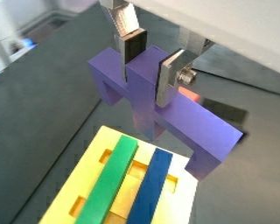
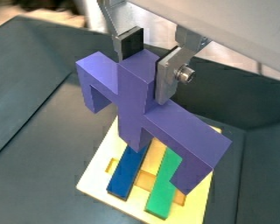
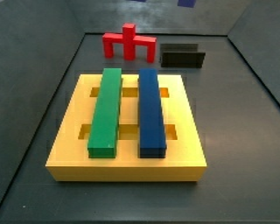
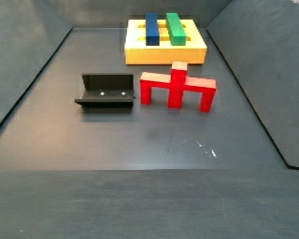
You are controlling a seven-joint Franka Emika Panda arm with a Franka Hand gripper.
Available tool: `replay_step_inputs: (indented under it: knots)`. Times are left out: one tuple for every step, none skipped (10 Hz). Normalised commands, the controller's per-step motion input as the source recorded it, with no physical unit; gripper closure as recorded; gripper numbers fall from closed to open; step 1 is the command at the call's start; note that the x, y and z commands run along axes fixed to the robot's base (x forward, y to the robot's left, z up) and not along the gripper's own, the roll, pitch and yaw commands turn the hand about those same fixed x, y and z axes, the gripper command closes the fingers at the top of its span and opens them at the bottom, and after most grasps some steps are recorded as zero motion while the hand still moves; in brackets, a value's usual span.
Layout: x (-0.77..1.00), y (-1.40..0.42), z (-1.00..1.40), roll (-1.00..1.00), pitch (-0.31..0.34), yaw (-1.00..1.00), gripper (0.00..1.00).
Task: Pick up the purple object. Move up. Move to above the board. Insert the purple object.
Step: Move to above the board, then insert the purple object.
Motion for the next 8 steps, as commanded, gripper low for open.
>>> replay_step_inputs:
  knots:
    - [0.06,-0.03,0.03,0.03,0.198,1.00,1.00]
    - [0.07,-0.03,0.03,0.04,0.233,0.97,1.00]
    - [0.07,-0.03,0.03,0.05,0.215,0.63,1.00]
    - [0.08,-0.03,0.03,0.05,0.194,0.38,1.00]
    - [0.00,0.00,0.00,0.00,0.000,0.00,1.00]
    - [0.00,-0.05,-0.08,-0.12,0.000,0.00,1.00]
    - [0.00,-0.11,-0.04,-0.30,0.000,0.03,1.00]
    - [0.00,-0.27,-0.08,-0.39,0.000,0.09,1.00]
